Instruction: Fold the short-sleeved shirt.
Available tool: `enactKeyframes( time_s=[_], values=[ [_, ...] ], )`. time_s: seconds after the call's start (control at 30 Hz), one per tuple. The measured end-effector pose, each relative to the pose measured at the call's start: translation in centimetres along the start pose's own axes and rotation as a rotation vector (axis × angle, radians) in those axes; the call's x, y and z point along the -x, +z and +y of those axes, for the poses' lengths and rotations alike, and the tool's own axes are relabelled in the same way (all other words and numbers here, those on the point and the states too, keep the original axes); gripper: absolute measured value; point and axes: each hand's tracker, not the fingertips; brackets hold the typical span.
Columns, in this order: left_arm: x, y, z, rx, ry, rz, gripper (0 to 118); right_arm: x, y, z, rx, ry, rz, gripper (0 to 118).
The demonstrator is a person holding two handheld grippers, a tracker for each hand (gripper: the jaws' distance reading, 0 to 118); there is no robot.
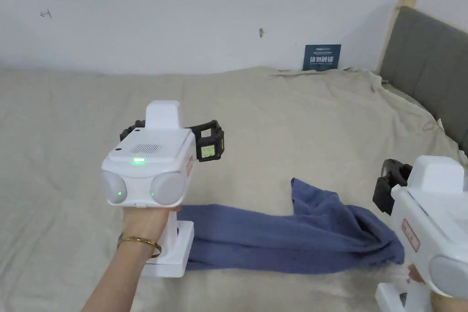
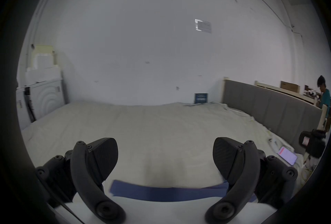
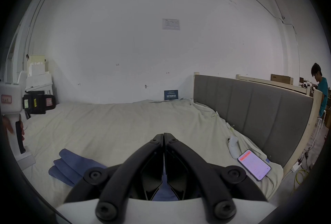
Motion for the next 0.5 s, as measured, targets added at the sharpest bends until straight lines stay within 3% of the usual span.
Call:
enactKeyframes(
  time_s=[0.27,0.43,0.47,0.5],
  values=[
    [3.6,3.8,-4.4,-0.018,-0.037,0.092,105,1.8,0.6,-0.1,-0.012,0.013,0.061,0],
    [3.8,5.5,-5.8,-0.031,-0.057,0.123,66,2.6,1.5,-0.3,-0.018,0.017,0.08,0],
    [4.0,5.6,-5.9,-0.033,-0.048,0.125,53,2.8,1.6,-0.4,-0.019,0.018,0.083,0],
    [4.0,5.7,-5.9,-0.033,-0.034,0.13,32,2.8,1.8,-0.4,-0.018,0.018,0.085,0]
  ],
)
